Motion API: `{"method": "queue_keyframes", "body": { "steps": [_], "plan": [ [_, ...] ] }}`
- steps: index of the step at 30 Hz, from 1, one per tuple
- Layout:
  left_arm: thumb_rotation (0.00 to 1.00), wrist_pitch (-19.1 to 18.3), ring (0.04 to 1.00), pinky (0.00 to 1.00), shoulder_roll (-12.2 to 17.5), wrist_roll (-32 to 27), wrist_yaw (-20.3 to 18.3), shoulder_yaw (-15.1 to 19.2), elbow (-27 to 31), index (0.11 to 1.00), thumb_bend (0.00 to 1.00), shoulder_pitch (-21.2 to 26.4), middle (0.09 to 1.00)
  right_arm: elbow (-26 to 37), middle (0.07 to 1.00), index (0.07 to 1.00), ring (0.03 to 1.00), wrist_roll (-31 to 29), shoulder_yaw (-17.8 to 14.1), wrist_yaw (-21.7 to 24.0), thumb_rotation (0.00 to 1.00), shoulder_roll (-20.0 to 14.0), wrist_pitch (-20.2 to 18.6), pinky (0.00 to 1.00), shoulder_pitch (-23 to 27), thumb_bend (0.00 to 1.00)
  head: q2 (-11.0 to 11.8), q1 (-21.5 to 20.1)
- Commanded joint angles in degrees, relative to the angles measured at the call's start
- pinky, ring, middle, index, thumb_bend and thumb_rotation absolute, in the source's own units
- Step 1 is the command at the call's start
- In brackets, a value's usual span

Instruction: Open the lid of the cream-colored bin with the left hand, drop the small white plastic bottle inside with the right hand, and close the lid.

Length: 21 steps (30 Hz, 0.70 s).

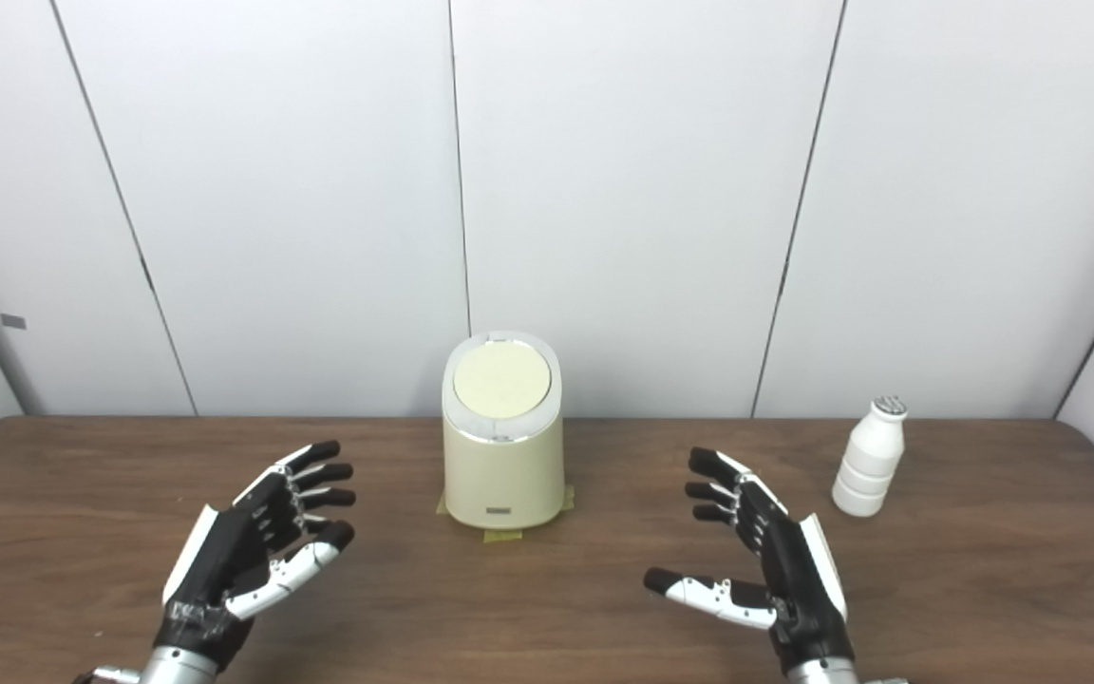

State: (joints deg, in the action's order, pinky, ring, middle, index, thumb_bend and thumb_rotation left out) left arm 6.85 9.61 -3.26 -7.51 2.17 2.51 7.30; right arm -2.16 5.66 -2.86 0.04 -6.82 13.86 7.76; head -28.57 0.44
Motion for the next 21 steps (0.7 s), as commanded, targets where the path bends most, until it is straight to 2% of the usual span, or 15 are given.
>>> {"method": "queue_keyframes", "body": {
  "steps": [1,10,14,17,19,21],
  "plan": [
    [0.24,2.3,0.721,0.58,0.1,-0.2,0.2,0.3,1.0,0.860,0.63,2.4,0.791,1.7,0.820,0.826,0.762,-0.3,0.1,-0.2,0.20,-0.3,2.4,0.69,2.1,0.83,-0.1,0.1],
    [0.26,2.4,0.715,0.56,-0.1,0.8,0.7,0.2,1.1,0.852,0.66,2.4,0.787,0.2,0.828,0.840,0.769,-0.8,0.0,-0.1,0.21,-0.6,3.7,0.70,2.2,0.84,0.2,0.2],
    [0.26,2.3,0.719,0.57,-0.5,0.9,0.9,0.2,1.5,0.852,0.65,2.2,0.792,0.9,0.827,0.839,0.767,-0.6,0.0,-0.1,0.21,-0.6,3.2,0.70,2.0,0.84,1.1,0.8],
    [0.27,2.8,0.736,0.60,-1.3,2.1,2.2,0.4,1.6,0.849,0.67,2.2,0.799,1.1,0.830,0.839,0.769,-0.9,0.0,0.1,0.21,-0.6,2.9,0.70,1.8,0.84,2.2,1.5],
    [0.34,3.5,0.786,0.66,-2.0,3.4,3.5,0.6,1.3,0.857,0.73,2.6,0.829,0.2,0.838,0.845,0.776,-1.4,-0.1,0.4,0.21,-0.9,3.7,0.72,1.8,0.84,2.7,1.8],
    [0.37,3.0,0.808,0.69,-2.4,5.2,4.7,0.6,1.8,0.866,0.74,3.7,0.840,0.1,0.838,0.846,0.777,-1.7,0.0,0.6,0.20,-1.1,3.9,0.72,1.8,0.83,2.9,2.1]
  ]
}}
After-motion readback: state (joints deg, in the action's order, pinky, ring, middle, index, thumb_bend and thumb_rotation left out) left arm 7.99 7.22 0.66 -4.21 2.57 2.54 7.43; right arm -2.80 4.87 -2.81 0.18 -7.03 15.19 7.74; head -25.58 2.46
